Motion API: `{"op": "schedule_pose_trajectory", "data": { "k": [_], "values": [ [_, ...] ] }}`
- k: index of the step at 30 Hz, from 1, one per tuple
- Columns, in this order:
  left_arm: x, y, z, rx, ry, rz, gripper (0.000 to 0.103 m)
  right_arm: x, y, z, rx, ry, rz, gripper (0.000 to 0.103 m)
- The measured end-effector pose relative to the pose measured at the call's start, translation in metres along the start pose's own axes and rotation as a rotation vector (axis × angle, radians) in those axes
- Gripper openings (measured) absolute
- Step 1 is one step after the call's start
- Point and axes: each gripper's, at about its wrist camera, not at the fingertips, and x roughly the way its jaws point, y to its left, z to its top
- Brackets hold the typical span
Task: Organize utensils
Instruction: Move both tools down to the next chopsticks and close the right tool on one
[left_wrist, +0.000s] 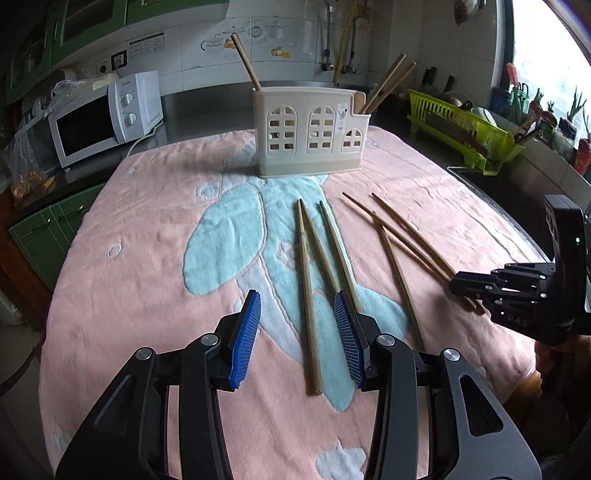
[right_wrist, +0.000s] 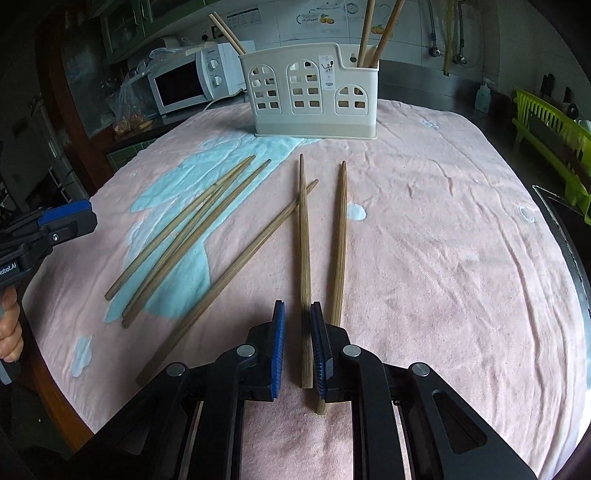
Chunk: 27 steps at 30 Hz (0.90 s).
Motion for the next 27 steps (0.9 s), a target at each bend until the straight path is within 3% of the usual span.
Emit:
{"op": "schedule_pose_trajectory", "data": {
  "k": [11, 18, 27],
  "values": [
    [0.028, -0.002, -0.022, 0.022, 0.093, -0.035, 0.042, 0.007, 0.002, -0.001, -0.014, 0.02, -0.042, 0.01],
    [0.047, -0.006, -0.028, 0.027, 0.138, -0.041, 0.027, 0.007, 0.0, -0.003, 0.005, 0.018, -0.042, 0.007],
    [0.048, -0.014, -0.028, 0.054, 0.121, -0.001, 0.014, 0.005, 0.0, -0.005, 0.02, 0.007, -0.047, 0.007]
  ]
}}
